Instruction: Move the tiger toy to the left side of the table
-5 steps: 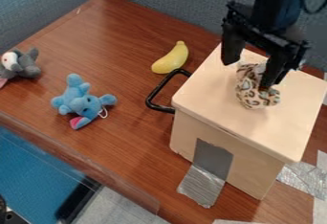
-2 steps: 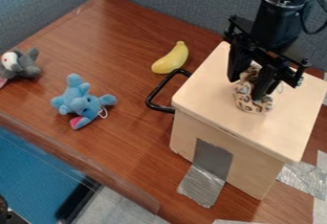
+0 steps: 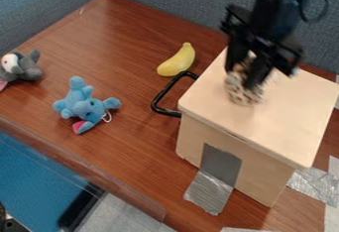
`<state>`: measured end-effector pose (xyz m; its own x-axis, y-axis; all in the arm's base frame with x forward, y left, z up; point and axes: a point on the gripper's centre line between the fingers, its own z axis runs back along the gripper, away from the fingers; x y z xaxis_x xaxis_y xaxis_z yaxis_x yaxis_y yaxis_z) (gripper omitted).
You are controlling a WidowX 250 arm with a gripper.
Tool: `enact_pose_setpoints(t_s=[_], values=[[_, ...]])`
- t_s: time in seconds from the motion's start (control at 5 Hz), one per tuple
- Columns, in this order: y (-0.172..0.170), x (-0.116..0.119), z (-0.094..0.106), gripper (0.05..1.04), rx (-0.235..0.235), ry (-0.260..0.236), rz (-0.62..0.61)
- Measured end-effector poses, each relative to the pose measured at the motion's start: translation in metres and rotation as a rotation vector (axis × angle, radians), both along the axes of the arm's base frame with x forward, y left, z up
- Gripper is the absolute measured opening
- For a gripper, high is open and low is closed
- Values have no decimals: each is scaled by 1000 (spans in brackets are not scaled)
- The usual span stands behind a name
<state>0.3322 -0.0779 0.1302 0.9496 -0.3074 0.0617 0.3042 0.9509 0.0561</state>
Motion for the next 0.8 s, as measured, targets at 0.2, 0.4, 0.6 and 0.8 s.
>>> enact_pose_setpoints(t_s=[0.2, 0.4, 0.6, 0.8], values=[[24, 4, 17, 433, -5, -31, 31], [65, 6, 28, 433, 21, -61, 107], [110, 8, 32, 433, 34, -91, 192], [157, 12, 27, 433, 19, -140, 272]])
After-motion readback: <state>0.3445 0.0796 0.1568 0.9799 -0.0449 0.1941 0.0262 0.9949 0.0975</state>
